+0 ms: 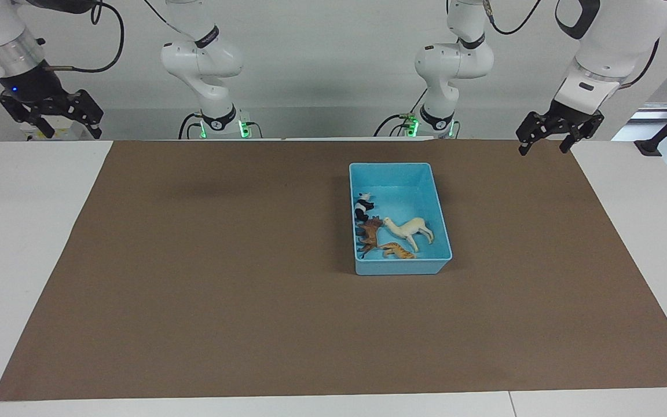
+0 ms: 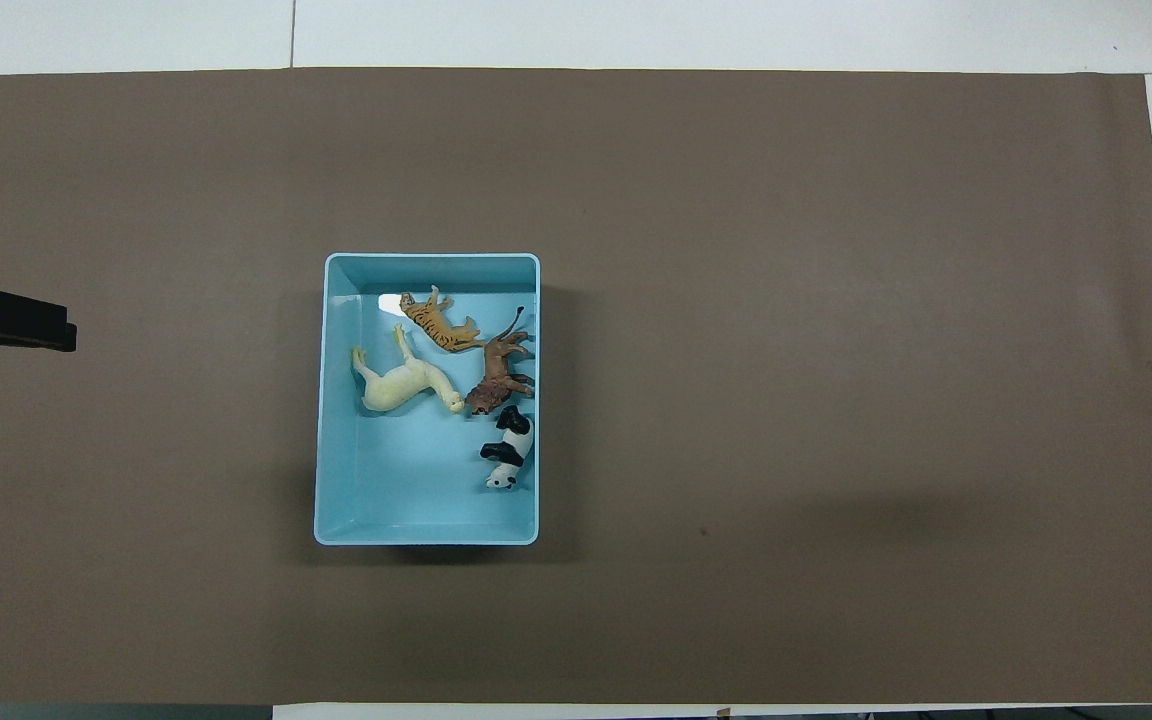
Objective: Put all toys into storage box
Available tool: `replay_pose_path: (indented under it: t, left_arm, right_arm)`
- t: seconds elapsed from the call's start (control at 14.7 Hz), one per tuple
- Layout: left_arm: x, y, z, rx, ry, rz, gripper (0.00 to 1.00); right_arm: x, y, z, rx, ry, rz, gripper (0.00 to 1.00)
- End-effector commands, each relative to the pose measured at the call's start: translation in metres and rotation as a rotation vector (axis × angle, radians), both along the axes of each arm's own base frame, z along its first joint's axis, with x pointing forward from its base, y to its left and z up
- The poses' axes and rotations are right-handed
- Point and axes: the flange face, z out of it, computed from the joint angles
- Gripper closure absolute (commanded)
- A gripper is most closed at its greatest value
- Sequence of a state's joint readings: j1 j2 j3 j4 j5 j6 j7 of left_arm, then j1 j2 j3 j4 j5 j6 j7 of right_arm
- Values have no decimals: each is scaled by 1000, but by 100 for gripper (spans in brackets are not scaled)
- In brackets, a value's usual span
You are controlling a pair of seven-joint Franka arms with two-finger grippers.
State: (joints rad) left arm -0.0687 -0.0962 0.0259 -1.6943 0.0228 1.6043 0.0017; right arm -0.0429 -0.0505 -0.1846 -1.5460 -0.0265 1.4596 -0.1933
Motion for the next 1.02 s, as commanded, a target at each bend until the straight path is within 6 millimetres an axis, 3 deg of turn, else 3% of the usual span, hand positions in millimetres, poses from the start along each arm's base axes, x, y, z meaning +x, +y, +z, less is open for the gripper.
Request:
replay_pose_path:
  t: [0.0,0.95]
  left_arm:
    - [4,1,4,-11,13,-2,0]
    - [-4,-9,-1,-41,37,-20,0]
  right_arm:
    - [-6,-1,1,-6,5,-14,0]
    - [-6,-1,1,-6,5,-12,0]
